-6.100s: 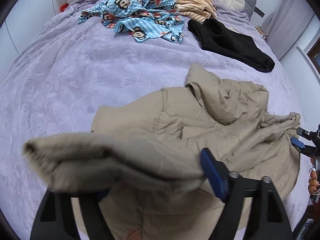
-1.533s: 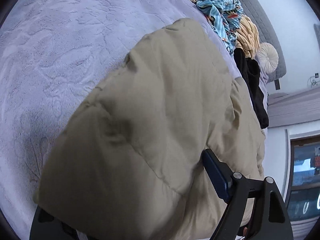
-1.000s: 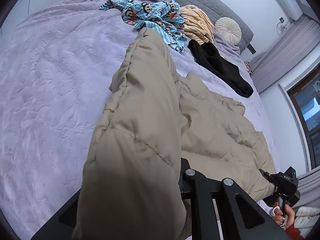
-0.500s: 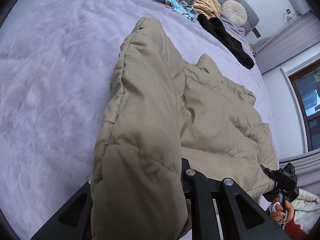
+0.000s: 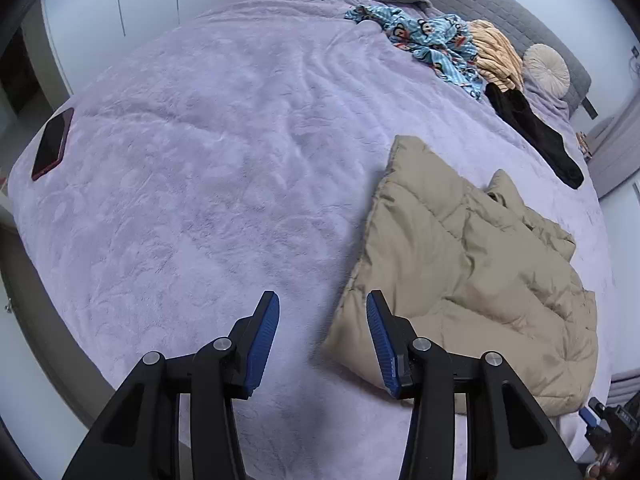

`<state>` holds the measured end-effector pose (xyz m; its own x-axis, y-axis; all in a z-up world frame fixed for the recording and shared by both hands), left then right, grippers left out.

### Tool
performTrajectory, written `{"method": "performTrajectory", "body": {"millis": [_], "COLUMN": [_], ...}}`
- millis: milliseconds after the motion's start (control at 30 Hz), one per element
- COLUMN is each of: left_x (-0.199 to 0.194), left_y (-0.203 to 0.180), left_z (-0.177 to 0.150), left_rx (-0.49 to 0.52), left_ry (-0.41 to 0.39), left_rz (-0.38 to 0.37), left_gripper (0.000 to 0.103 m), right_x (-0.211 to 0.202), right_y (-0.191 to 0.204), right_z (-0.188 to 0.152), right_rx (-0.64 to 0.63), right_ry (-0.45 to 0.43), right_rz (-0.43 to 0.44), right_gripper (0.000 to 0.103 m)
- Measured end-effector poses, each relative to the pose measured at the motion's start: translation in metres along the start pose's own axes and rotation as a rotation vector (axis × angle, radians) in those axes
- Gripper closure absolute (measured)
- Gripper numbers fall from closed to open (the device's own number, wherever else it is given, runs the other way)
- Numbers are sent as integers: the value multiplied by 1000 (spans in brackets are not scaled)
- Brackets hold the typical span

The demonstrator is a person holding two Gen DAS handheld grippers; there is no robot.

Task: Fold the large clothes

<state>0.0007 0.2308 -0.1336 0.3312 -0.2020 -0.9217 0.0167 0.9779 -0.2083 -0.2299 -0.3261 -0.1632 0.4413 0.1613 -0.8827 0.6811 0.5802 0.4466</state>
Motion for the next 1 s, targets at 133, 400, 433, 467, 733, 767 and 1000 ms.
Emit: {"method": "performTrajectory", "body": {"millis": [133, 400, 433, 467, 733, 767, 1000], "left_x": [21, 97, 95, 91, 34, 27, -7], "left_y": [-42, -44, -44, -46, -63, -67, -106], "left_z": [2, -10, -9, -8, -15, -18, -34], "left_rx": [80, 91, 94, 104, 165, 176, 216], "left_ry": [28, 169, 175, 176, 164, 160, 141], "left_rz": [-21, 102, 104, 113, 159, 174, 131], "left_gripper": [56, 49, 49, 49, 49, 49, 49], "right_x": [-26, 22, 25, 23, 0, -6, -15], "right_y": [19, 8, -1, -9, -19, -18, 13], "right_z": [13, 14, 12, 5, -10, -15, -38], "right_rx": [-86, -113, -95, -77, 8, 0, -84], "right_ry": [-106, -25, -11, -1, 16, 20, 43], "right_rz": [-33, -166, -170, -163, -124, -114, -77], "right_gripper": [71, 71, 74, 74, 71, 71, 43]}}
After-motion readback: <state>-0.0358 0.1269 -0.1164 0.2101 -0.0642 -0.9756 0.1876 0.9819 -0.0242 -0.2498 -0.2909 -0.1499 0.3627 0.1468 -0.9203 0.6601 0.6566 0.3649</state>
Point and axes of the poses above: each gripper's, at about its wrist camera, not at the fingertips, and x roughly the way its jaws point, y to its left, z to its top, the point moved 5 cm from there along x, roughly the way its jaws point, and after that the axes turned 3 degrees about y, right-handed, at the moved point
